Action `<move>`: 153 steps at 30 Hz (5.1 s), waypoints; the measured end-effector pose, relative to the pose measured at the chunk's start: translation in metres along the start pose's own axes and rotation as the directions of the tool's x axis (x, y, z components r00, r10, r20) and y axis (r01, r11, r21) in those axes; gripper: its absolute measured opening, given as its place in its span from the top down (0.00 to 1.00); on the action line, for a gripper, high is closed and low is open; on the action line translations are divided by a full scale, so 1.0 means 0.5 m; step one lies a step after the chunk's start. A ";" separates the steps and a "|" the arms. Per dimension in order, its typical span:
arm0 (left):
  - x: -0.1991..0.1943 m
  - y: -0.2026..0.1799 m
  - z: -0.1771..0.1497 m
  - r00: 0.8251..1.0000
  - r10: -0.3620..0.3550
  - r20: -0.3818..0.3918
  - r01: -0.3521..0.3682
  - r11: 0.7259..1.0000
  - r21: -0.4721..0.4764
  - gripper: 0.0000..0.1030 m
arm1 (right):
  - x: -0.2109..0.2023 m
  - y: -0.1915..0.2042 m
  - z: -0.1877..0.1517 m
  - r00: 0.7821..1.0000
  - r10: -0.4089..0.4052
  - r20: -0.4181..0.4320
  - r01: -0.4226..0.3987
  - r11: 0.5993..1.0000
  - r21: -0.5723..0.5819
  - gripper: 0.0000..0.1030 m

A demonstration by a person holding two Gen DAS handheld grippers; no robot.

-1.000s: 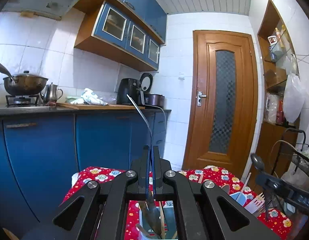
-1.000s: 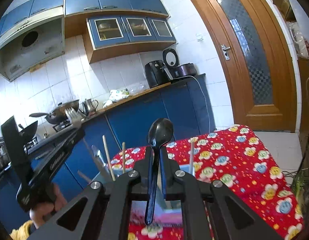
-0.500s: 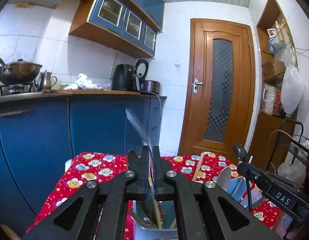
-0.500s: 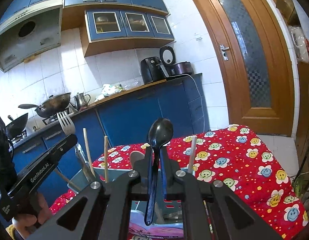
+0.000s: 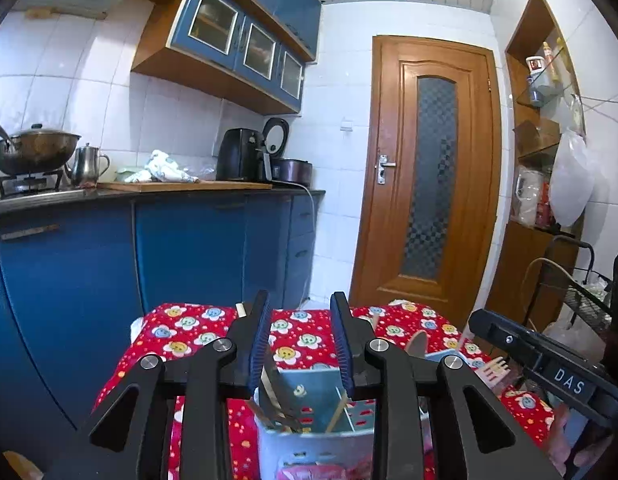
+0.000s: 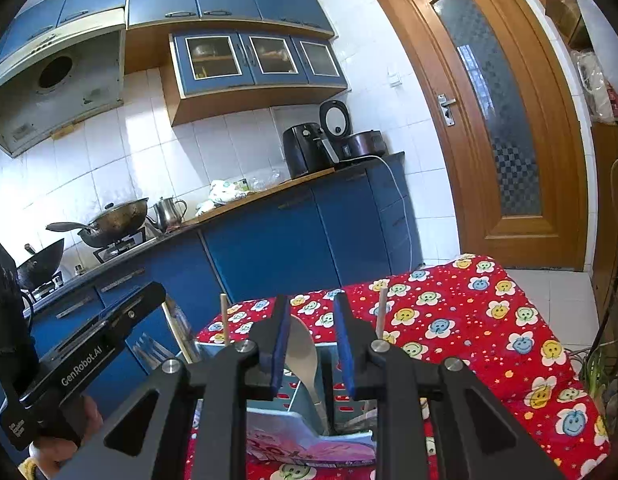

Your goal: Organize utensils

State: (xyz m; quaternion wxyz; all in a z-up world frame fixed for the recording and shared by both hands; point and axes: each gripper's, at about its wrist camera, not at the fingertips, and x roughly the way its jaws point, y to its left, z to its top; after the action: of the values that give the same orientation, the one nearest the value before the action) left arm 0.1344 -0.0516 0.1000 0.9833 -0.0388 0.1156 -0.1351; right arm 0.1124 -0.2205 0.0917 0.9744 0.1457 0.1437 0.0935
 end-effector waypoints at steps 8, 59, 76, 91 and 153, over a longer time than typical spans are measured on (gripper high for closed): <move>-0.036 -0.001 -0.009 0.997 -0.025 -0.075 0.024 1.000 -0.013 0.64 | -0.041 -0.018 0.001 0.999 -0.011 -0.053 0.011 1.000 0.003 0.71; -0.241 0.022 -0.233 0.961 0.138 -0.238 -0.145 0.989 -0.012 0.20 | -0.248 0.032 -0.240 0.970 -0.197 -0.145 0.178 0.975 -0.137 0.00; -0.236 0.029 -0.245 0.956 0.179 -0.231 -0.188 0.982 -0.017 0.20 | -0.251 0.044 -0.255 0.968 -0.229 -0.101 0.208 0.961 -0.185 0.00; -0.237 0.026 -0.247 0.957 0.177 -0.228 -0.185 0.983 -0.015 0.20 | -0.250 0.042 -0.256 0.968 -0.227 -0.104 0.206 0.962 -0.178 0.00; -0.238 0.025 -0.245 0.958 0.176 -0.226 -0.185 0.983 -0.019 0.20 | -0.250 0.040 -0.256 0.968 -0.227 -0.104 0.206 0.963 -0.176 0.00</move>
State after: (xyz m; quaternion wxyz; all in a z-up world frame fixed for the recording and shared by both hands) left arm -0.0031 -0.0124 0.0057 0.9713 -0.0321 0.2311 -0.0459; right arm -0.0474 -0.1969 0.0124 0.9766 0.0426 0.2107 0.0065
